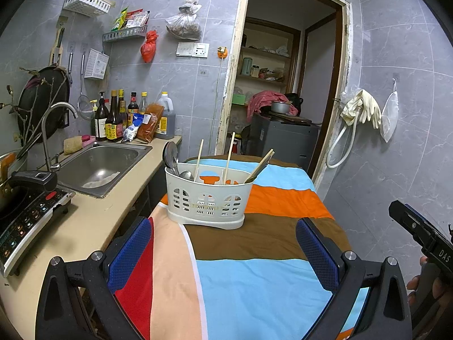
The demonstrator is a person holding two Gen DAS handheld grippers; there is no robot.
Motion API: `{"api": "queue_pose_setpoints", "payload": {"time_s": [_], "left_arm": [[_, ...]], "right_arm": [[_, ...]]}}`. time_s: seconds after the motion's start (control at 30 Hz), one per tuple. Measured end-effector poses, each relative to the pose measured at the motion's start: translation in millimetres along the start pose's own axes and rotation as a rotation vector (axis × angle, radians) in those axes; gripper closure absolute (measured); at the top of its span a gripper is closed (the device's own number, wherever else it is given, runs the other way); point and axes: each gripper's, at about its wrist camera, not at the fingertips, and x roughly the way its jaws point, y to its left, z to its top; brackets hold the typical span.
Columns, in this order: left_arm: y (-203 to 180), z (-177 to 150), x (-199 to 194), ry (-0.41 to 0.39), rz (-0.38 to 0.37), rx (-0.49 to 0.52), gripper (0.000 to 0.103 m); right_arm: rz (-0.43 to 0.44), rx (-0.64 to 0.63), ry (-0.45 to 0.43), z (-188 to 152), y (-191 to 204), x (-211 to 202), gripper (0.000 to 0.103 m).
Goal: Organize utensils
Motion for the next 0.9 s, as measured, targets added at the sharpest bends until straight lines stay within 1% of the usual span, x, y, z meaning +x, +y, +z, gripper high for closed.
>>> {"api": "queue_pose_setpoints", "payload": {"time_s": [0.2,0.3,0.5,0.73,0.9], "left_arm": [[2,1,0,0.003,0.016,-0.01,0.001],[7,0,-1,-0.003,0.007,-0.02,0.001],[10,-1,4,0.012,0.01,-0.016,0.001],[10,-2,10,0.027,0.006,0.001,0.001],[14,-2,18,0.043,0.015,-0.009,0.001]], "right_arm": [[-0.001,0.001,0.001,1,0,0,0.002],[0.0,0.001,0.003,-1,2,0,0.002],[0.004,0.004,0.016,-8,9,1,0.002],[0.006,0.006,0.036,-12,11,10,0.002],[0.007,0.005,0.055,-12,10,19,0.002]]}}
